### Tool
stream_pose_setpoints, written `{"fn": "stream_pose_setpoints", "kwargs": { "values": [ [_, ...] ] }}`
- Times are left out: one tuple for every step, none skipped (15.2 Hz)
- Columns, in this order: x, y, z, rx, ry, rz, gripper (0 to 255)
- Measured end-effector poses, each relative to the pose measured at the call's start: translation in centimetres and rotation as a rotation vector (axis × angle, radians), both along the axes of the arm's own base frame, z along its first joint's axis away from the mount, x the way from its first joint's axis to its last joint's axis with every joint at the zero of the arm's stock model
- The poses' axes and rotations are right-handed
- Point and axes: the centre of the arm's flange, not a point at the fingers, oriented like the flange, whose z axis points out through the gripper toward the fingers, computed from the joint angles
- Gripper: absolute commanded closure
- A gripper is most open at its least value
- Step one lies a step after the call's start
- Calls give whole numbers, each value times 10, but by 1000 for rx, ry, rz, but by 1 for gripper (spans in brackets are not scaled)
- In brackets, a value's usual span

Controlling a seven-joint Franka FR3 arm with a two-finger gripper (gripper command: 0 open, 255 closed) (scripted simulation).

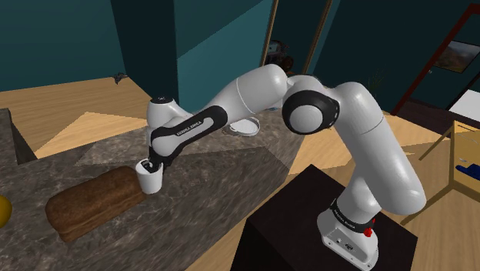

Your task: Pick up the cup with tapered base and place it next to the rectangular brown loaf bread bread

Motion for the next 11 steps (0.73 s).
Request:
{"fn": "stream_pose_setpoints", "kwargs": {
  "values": [
    [1, 3, 2, 4, -6, -1, 255],
    [4, 3, -1, 7, -10, 1, 255],
    [-4, 4, -17, -5, 13, 5, 255],
    [-7, 6, -29, -12, 28, 9, 255],
    [-10, 6, -34, -16, 36, 10, 255],
    [-11, 7, -36, -18, 39, 11, 255],
    [-12, 7, -38, -18, 40, 11, 255],
    [-12, 7, -38, -19, 41, 11, 0],
    [-12, 7, -38, -19, 41, 11, 0],
    [-12, 7, -38, -19, 41, 11, 0],
    [-12, 7, -38, -19, 41, 11, 0]
  ]
}}
